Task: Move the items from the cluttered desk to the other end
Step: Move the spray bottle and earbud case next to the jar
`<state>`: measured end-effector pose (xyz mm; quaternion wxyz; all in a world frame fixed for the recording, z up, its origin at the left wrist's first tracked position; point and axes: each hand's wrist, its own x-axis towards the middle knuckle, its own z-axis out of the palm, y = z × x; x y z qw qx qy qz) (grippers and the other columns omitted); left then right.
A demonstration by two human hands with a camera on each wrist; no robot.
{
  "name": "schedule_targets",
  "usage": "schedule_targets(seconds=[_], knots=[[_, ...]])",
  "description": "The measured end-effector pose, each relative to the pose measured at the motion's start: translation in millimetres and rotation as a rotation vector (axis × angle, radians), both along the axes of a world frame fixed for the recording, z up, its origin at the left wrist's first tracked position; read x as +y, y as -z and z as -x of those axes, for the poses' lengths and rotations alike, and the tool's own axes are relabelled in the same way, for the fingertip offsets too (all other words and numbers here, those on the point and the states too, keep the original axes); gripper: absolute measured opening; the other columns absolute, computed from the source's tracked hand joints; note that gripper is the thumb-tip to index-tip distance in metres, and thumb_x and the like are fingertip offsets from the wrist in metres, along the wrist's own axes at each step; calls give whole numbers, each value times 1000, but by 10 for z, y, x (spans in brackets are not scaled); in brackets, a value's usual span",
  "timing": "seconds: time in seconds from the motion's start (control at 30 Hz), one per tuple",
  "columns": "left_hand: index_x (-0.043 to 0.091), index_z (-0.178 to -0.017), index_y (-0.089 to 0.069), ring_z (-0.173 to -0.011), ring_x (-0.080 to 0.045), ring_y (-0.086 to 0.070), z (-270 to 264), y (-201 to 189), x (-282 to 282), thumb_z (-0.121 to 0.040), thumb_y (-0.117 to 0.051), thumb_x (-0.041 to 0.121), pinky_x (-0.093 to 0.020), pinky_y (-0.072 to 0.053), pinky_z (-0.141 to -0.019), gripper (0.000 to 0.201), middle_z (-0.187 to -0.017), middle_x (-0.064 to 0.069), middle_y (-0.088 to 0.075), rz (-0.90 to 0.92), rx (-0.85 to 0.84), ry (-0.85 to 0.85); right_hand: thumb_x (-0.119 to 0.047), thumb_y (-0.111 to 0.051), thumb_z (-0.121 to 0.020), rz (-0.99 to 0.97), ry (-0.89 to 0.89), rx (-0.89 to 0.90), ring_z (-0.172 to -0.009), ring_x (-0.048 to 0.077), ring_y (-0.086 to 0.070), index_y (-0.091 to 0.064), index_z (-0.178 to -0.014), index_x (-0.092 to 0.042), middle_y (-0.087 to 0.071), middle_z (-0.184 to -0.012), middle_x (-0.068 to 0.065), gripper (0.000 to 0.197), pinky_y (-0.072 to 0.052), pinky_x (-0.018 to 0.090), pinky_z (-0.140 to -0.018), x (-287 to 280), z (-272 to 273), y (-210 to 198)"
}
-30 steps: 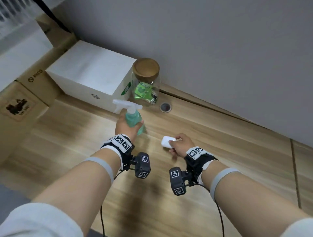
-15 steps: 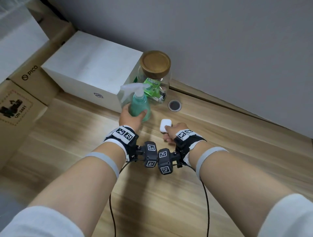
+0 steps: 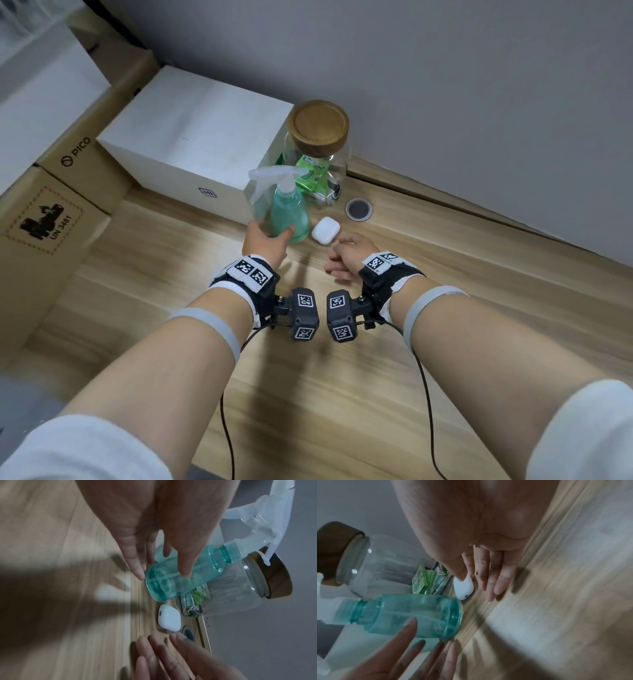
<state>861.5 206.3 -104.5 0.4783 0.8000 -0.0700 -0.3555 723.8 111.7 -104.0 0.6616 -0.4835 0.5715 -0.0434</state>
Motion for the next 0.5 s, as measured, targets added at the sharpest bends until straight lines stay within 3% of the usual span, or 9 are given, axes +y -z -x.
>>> schedule_targets(seconds=[0.07,0.13,0.17,0.23,0.27,0.4,0.5], knots=[[10,-117,-47,-69,-21,-62,102,-76,32,-80,-78,36,-48,-60,-84,55,-98,-7,-62,-72,54,-38,-8,-46,-99,-24,-1,-7,-68,23,-66,-39,-142,-11,-59,-100,13,43,-58,28,-55,28,144,-111],[6,-112,-53,-70,-28,-64,255,-182,22,-81,-76,33,-46,-62,-76,48,-100,-18,-66,-129,112,-10,-9,-46,-100,-49,-1,-7,-73,28,-68,-39,-142,-9,-61,-101,14,43,-59,36,-64,57,361,-239],[3,-114,-56,-73,-29,-64,355,-249,-6,-85,-73,29,-44,-61,-77,43,-94,-17,-65,-149,151,33,-11,-46,-100,-55,-2,-6,-77,29,-69,-41,-140,-9,-62,-105,14,40,-59,38,-69,58,499,-303],[1,-123,-56,-81,-27,-63,626,-390,-117,-92,-65,23,-41,-58,-84,39,-90,-11,-62,-160,257,117,-15,-46,-101,-46,1,0,-77,26,-70,-47,-134,-10,-63,-110,14,34,-58,34,-66,27,845,-460],[3,-124,-56,-82,-23,-63,805,-490,-189,-94,-62,22,-39,-56,-82,35,-91,-9,-61,-155,290,162,-16,-46,-101,-35,11,2,-75,23,-70,-49,-131,-10,-64,-111,13,31,-58,32,-65,-3,1046,-543],[10,-112,-54,-87,-18,-60,1708,-825,-512,-100,-55,22,-37,-50,-88,18,-92,-2,-59,-122,257,346,-17,-45,-101,6,124,2,-82,22,-72,-53,-123,-10,-68,-116,13,25,-60,34,-77,-149,2063,-827],[12,-110,-54,-88,-17,-61,2626,-994,-737,-99,-56,23,-34,-52,-83,15,-88,-1,-60,-85,216,468,-18,-49,-100,25,251,-38,-83,24,-72,-56,-122,-10,-70,-107,11,25,-60,37,-82,-144,3044,-1002]])
